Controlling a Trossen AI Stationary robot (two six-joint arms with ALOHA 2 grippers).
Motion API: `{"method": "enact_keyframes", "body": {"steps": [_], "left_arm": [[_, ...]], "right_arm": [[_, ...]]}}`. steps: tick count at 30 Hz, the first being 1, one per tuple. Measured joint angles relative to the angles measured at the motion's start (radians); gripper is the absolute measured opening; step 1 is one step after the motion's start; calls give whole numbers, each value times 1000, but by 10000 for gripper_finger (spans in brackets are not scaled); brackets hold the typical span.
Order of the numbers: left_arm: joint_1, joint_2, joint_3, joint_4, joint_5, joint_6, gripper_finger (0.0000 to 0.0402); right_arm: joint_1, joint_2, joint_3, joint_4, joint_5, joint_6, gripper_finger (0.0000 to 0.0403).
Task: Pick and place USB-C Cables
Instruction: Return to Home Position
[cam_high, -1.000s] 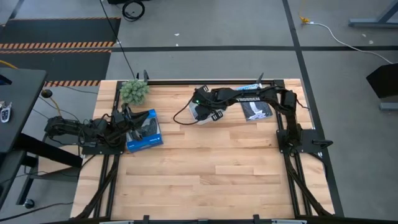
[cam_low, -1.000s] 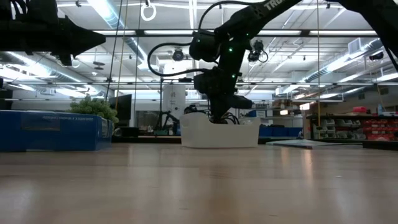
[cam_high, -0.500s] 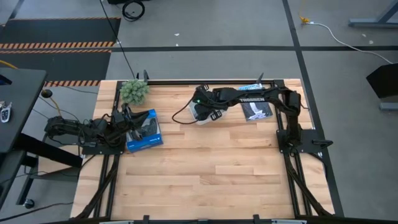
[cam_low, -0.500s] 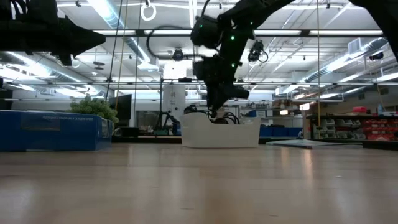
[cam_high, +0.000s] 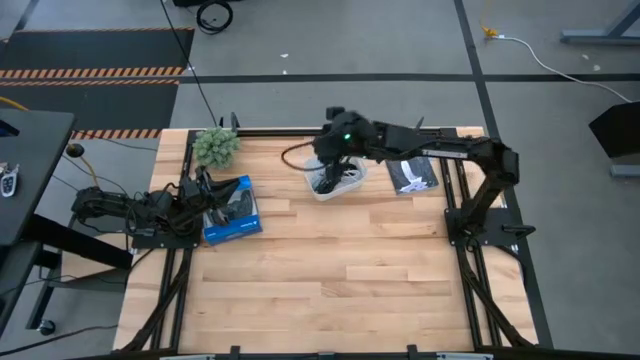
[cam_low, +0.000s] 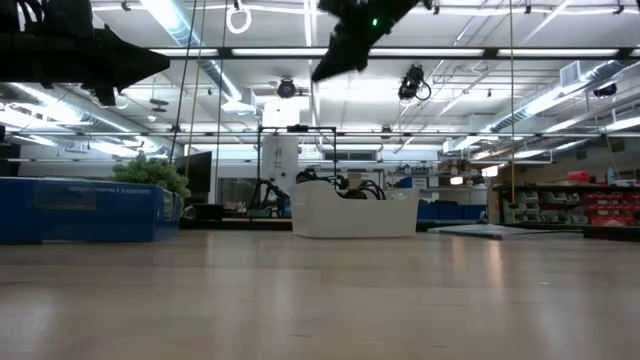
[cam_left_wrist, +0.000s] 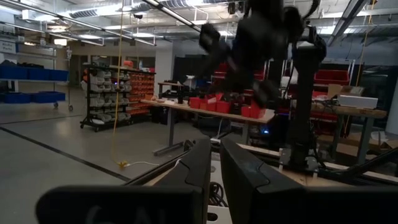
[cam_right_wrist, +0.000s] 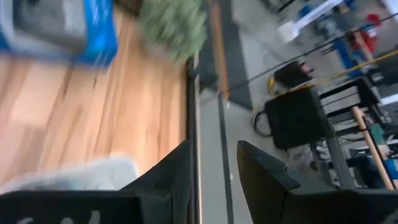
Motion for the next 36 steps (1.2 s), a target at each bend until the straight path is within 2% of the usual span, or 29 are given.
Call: {"method": "enact_keyframes", "body": {"steps": [15,36], "left_arm": [[0,0,0,0,0,0,43],[0,0,0,0,0,0,43]], "right_arm": [[-3,-237,0,117,-173,327,133],[63,-544,1,122,-197,609,133]]}}
